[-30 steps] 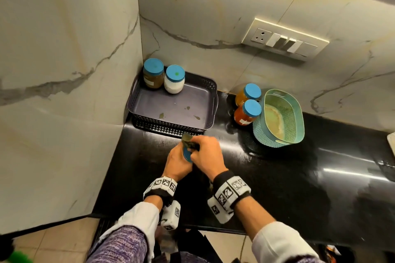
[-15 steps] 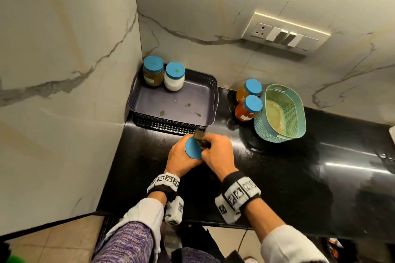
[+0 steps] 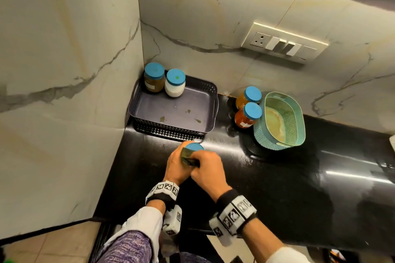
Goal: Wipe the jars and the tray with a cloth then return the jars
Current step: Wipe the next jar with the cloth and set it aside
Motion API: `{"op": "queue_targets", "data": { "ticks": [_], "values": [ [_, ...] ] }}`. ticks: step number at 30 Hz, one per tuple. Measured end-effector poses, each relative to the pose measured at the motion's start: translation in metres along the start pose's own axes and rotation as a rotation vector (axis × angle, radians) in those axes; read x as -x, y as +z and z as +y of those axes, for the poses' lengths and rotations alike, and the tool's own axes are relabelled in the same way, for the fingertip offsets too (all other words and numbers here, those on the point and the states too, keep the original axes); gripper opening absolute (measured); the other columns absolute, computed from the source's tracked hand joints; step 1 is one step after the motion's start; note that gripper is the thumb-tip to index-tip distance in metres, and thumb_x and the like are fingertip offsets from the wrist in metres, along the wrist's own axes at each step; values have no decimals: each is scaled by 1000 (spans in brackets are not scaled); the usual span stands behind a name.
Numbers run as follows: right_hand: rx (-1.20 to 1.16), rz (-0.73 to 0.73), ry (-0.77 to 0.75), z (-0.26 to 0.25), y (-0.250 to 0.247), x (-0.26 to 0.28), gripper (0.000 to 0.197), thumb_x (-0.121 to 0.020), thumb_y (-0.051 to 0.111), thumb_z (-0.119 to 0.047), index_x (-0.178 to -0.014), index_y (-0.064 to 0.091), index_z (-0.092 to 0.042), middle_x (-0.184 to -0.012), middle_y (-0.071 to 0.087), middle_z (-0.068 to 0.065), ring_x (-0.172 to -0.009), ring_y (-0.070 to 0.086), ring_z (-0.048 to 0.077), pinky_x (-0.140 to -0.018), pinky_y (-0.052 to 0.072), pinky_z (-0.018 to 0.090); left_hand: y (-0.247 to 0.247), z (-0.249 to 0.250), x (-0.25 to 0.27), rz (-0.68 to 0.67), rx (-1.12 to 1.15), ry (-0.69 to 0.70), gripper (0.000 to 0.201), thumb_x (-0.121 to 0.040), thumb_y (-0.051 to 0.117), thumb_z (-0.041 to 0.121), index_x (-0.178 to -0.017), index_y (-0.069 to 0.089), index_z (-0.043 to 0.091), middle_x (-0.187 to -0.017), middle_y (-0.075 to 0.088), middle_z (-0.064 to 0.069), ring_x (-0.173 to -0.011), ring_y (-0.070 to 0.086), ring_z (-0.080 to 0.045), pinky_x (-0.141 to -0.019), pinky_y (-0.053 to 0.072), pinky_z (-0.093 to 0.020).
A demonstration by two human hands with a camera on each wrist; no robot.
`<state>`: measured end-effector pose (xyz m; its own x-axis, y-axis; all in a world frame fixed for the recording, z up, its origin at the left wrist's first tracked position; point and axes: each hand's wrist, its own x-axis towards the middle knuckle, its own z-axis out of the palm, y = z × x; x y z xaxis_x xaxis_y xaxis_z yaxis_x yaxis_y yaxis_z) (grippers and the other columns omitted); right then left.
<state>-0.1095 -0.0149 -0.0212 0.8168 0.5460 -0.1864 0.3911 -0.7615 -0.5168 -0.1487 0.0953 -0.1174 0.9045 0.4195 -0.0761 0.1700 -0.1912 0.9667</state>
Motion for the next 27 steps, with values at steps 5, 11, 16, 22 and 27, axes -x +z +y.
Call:
{"op": "queue_targets", "data": {
  "ticks": [5,11,16,22,27],
  "values": [
    [49,70,45,0,-14,-52,23,-69,65,-14,-89,76,-15,-81,75,7,-79,68,35,-63,53,39,-4,-2,-15,-8,-35,-61,36,-74,76,40,-108,64,33,-100,75,10,-96,74,-13,-83,61,-40],
    [34,-3,-29,-5,0,-7,32,-64,63,-13,-92,77,-20,-89,78,2,-84,70,27,-74,55,32,-5,-2,-11,-7,-40,-39,43,-80,78,17,-121,67,24,-118,75,1,-111,72,-23,-98,58,-45],
    [4,86,36,-4,-12,-55,18,-70,68,-13,-86,76,-14,-81,75,8,-80,68,35,-65,54,38,-3,0,-14,19,-39,-88,30,-77,73,40,-104,63,31,-97,75,9,-95,74,-15,-83,60,-41],
    [26,27,-10,3,4,-5,35,-66,62,-12,-96,77,-21,-91,78,0,-86,71,26,-78,58,36,-3,-5,-10,4,-20,20,36,-76,77,24,-110,66,30,-103,74,10,-98,73,-14,-87,61,-42],
    [-62,111,3,-6,0,-57,15,-73,70,-10,-85,76,-18,-79,74,2,-76,67,28,-62,41,28,1,-5,-14,39,-71,-82,13,-89,66,28,-100,61,33,-93,72,11,-92,73,-19,-78,57,-37]
  ]
}}
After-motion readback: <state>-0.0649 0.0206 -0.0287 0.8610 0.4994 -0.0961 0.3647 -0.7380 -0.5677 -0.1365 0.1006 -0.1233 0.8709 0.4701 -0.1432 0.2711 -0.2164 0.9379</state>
